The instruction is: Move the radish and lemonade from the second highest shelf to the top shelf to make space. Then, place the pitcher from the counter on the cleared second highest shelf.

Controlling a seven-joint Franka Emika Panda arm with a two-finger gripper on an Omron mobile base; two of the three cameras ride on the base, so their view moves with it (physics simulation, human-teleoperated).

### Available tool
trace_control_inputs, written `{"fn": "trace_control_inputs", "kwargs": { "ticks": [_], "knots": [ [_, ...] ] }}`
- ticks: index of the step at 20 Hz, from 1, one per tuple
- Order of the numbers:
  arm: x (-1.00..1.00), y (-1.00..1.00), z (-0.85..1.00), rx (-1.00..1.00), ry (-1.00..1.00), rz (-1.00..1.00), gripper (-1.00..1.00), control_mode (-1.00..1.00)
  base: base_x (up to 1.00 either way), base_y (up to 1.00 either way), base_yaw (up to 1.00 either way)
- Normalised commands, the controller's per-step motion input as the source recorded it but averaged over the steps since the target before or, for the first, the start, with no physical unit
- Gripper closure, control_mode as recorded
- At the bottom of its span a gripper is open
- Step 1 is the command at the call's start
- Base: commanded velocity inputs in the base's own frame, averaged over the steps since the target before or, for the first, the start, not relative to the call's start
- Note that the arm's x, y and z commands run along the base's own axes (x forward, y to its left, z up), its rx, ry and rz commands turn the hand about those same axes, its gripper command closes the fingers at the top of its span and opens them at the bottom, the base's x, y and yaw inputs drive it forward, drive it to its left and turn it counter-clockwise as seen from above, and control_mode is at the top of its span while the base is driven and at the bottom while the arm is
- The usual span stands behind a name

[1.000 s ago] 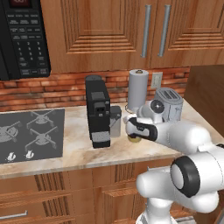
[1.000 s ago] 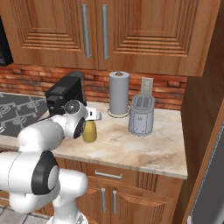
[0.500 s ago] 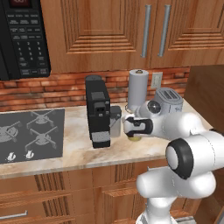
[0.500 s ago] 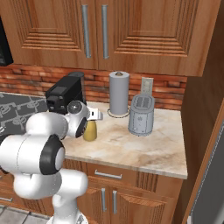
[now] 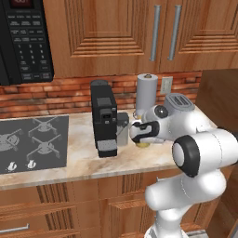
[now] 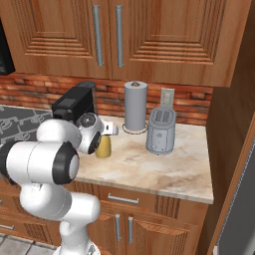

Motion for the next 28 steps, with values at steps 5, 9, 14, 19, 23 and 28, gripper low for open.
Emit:
{"fn": "trace_control_inputs", "kwargs": {
  "ticks": [5,9,14,19,23,28],
  "knots": [
    [0.11,0.0,0.0,0.0,0.0,0.0,1.0,-1.0,0.0,0.0,0.0],
    [-0.06,0.0,0.0,0.0,0.0,0.0,1.0,-1.0,0.0,0.0,0.0],
    [-0.85,-0.19,0.1,0.0,0.01,-0.01,1.0,-1.0,0.0,0.0,0.0],
    [-1.0,-0.39,0.55,0.0,0.0,-0.06,1.0,-1.0,0.0,0.0,0.0],
    [-0.99,-0.41,0.96,0.0,-0.02,-0.06,1.0,-1.0,0.0,0.0,0.0],
    [-0.85,-0.19,1.0,-0.04,0.01,-0.03,1.0,-1.0,0.0,0.0,0.0]
  ]
}}
